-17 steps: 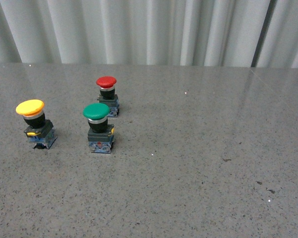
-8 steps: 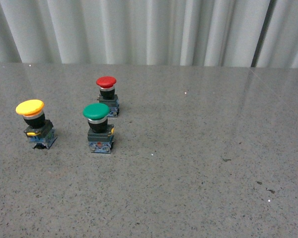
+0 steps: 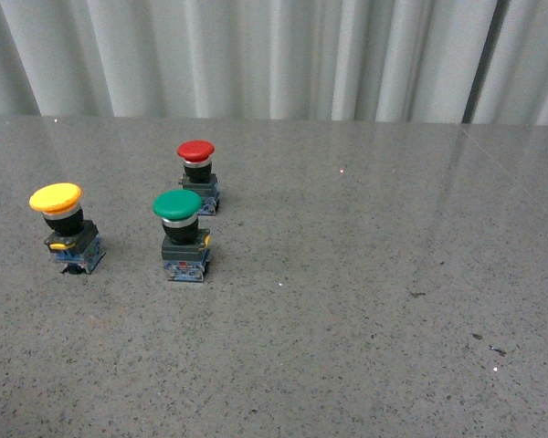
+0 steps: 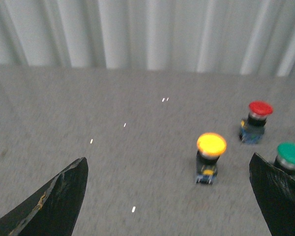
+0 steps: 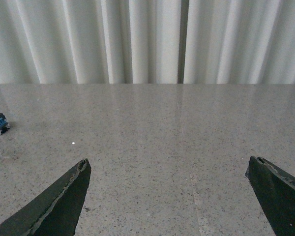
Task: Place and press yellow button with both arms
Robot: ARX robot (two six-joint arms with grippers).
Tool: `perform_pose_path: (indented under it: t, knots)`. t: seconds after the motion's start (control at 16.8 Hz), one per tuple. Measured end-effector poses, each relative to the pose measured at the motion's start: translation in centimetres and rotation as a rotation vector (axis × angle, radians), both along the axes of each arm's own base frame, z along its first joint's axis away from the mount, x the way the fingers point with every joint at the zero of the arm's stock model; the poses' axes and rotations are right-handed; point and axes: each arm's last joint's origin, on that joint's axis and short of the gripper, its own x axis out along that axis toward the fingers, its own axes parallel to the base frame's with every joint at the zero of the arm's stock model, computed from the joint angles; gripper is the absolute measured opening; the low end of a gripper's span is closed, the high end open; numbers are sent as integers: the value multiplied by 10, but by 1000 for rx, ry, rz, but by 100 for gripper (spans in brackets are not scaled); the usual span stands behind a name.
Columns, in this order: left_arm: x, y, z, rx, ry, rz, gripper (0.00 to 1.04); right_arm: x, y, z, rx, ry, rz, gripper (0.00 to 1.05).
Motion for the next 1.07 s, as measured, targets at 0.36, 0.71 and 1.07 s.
perform_pose_path:
  t: [0.36, 0.71, 1.07]
  knots:
    - [156, -38, -7, 17, 358, -135, 98, 0, 0, 0, 0, 0, 0, 98]
    - [165, -27, -39, -9, 455, -93, 98, 0, 0, 0, 0, 0, 0, 98]
    - [169, -34, -56, -19, 478, -147, 98, 0, 0, 0, 0, 0, 0, 98]
